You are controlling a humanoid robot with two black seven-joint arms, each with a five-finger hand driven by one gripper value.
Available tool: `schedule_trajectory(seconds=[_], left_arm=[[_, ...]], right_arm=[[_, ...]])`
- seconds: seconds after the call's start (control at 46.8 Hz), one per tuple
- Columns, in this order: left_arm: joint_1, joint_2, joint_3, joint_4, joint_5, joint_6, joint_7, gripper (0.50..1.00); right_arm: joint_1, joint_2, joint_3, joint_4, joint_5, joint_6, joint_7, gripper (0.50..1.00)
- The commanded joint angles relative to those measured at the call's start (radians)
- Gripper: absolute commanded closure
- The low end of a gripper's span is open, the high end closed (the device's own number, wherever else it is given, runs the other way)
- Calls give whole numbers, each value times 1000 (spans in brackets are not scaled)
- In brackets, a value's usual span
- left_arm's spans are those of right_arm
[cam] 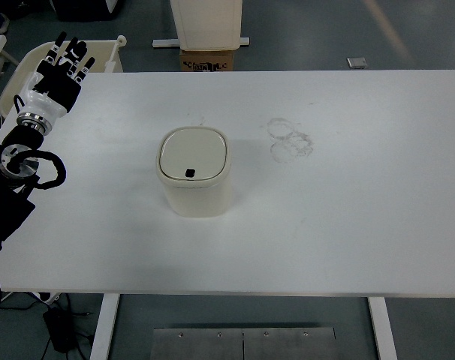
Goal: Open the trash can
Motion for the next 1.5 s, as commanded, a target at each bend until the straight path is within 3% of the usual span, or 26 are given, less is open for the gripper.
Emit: schedule_trajectory(seconds=[0.0, 0.727, 1.026, 1.475], left_arm=[[0, 1, 2, 0, 1, 2, 0, 500], [-5, 6, 2, -15, -2, 6, 5, 500], [-5, 17, 5, -98, -2, 25, 9, 500], [-8, 132, 85, -277, -2, 49, 9, 500]], right_arm=[[0, 0, 0, 0, 0, 0, 0, 507], [0, 0, 0, 0, 0, 0, 0, 507], [0, 0, 0, 0, 0, 0, 0, 507], [0, 0, 0, 0, 0, 0, 0, 507]])
